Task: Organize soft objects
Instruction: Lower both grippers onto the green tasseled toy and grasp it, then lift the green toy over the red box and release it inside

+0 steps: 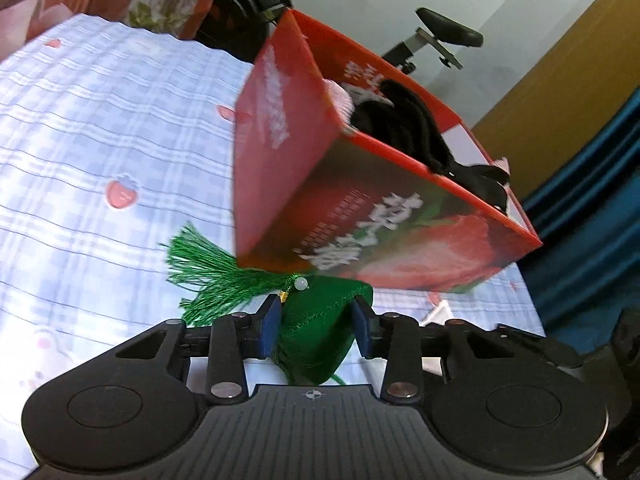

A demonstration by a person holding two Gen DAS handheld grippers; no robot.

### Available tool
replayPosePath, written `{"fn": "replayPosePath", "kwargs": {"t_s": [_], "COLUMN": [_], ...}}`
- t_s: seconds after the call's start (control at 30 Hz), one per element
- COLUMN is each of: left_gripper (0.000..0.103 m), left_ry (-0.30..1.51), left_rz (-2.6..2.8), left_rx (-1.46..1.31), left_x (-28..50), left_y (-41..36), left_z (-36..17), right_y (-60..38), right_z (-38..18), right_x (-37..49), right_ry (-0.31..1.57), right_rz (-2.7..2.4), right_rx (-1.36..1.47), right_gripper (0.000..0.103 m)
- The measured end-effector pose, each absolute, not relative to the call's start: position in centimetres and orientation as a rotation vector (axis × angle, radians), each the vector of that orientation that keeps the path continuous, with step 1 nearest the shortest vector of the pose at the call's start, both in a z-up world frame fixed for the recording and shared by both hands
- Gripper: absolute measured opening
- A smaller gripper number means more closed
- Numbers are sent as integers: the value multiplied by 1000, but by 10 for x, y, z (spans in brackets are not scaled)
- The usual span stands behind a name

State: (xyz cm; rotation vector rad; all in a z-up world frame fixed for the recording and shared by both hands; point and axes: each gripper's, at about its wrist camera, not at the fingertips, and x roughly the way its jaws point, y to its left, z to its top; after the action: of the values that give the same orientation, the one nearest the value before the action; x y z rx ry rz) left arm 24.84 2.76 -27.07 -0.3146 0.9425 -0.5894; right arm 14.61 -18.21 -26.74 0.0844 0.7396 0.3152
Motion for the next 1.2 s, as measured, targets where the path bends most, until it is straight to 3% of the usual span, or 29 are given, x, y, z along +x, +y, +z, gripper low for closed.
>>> {"fn": "replayPosePath", "kwargs": {"t_s": [0.3,0.5,0.73,0.97,1.2], "left_gripper": [37,44,43,41,41], "left_ry": [981,960,954,871,668], "left_rz": [-623,-614,-630,-646,-692], "left_rx": [-281,-254,-230,-238,-227], "left_x": [240,245,243,224,208], "left_y": [-8,-15,-25,-26,-30], "left_z": [-283,-283,-279,-239,-166], "right_y": [-168,-164,-160,-171,-182], "right_z": [-277,-280,-282,-254,-194], "right_x": [152,167,186,170,161], "right_ry": [752,734,727,651,507], "right_rz": [360,366,387,408,423], "right_rx": [7,-28,-15,17,14], "right_gripper": [58,58,55,50,48]}}
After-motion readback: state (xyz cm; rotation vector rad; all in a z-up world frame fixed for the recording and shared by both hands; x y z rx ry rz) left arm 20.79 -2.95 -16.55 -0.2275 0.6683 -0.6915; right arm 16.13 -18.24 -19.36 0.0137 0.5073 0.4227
